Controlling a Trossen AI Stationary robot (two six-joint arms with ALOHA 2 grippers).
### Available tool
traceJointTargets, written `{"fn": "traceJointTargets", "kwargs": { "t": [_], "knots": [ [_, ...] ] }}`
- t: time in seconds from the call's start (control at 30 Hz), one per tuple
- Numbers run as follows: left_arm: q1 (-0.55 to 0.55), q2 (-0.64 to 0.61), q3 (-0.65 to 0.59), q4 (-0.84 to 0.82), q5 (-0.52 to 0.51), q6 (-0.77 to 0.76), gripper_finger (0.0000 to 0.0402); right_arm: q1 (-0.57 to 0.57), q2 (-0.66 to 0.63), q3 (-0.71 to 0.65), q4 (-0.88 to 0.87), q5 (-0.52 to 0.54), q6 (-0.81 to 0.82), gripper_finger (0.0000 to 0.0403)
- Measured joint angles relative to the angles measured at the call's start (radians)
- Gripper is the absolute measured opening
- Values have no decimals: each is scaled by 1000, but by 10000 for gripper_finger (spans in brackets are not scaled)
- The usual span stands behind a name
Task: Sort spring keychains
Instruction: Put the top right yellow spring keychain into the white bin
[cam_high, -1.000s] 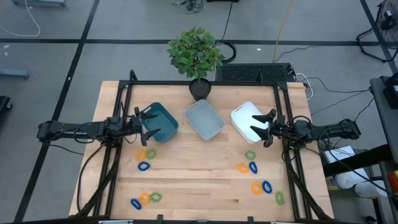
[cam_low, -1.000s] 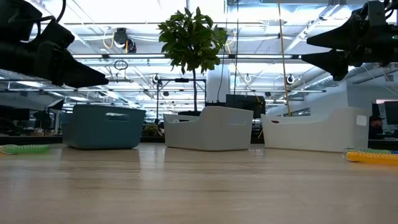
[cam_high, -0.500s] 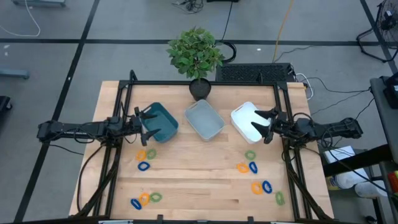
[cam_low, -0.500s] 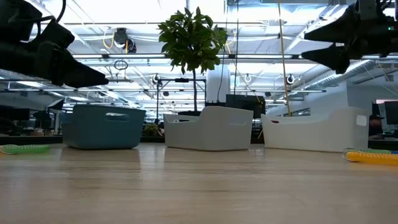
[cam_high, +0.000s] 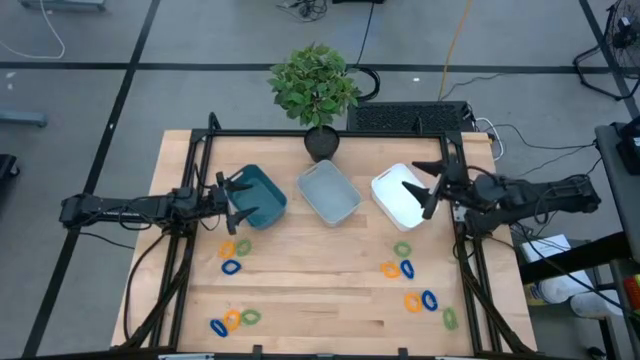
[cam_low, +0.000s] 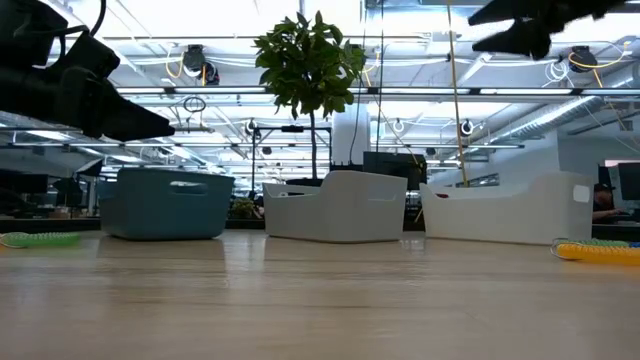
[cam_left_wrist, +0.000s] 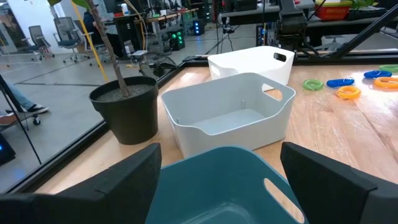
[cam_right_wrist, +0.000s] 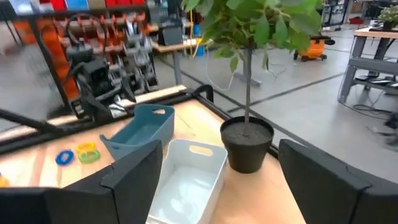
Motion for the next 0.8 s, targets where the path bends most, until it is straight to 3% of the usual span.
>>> {"fn": "traceJointTargets", "kwargs": {
  "t": [0.3,0.5,0.8],
  "knots": [
    [0,0,0,0,0,0,335,0,236,355,-406,-108,9,307],
    [0,0,0,0,0,0,335,0,355,540,-656,-116,27,306],
    [0,0,0,0,0,0,335,0,495,702,-867,-333,61,306]
  ]
}}
